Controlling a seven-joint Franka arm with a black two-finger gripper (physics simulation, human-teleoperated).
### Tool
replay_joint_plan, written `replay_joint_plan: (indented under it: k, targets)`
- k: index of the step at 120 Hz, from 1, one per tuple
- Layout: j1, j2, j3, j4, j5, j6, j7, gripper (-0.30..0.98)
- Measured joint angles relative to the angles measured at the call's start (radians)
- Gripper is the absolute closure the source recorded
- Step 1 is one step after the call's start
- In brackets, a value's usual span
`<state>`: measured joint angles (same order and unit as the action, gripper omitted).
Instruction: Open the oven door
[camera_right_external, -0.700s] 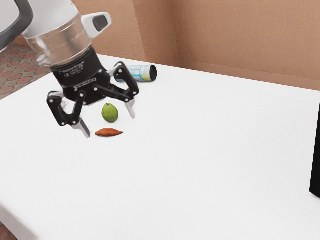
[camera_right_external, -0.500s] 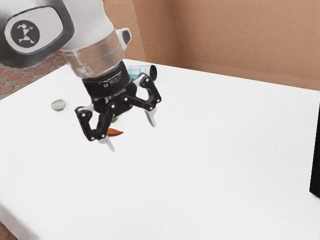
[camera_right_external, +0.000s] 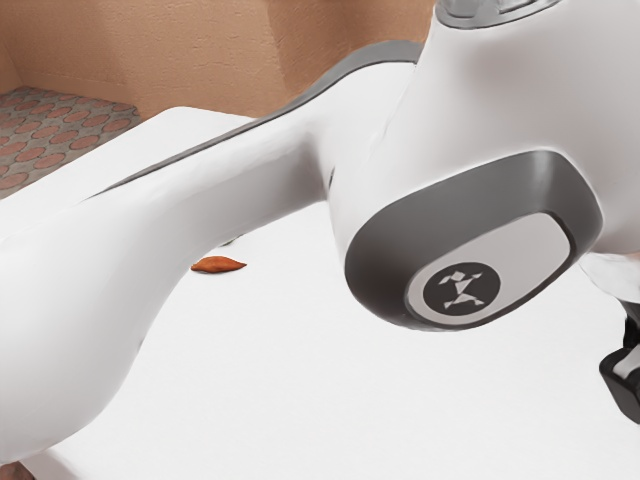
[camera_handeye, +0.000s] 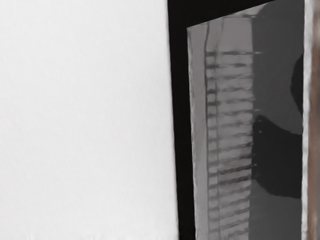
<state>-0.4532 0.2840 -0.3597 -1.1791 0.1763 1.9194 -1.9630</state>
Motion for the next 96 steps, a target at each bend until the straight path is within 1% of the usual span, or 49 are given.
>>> replay_joint_plan:
  k: [14, 34, 67, 96]
  targets:
    - [-0.029, 0.032, 0.001, 0.016, 0.035, 0.092, -0.072, 0.00]
    - [-0.030, 0.068, 0.004, 0.029, 0.067, 0.167, -0.154, 0.00]
    - [-0.019, 0.135, 0.009, 0.057, 0.077, 0.219, -0.231, 0.00]
    - [-0.018, 0.171, 0.044, 0.062, 0.078, 0.237, -0.219, 0.00]
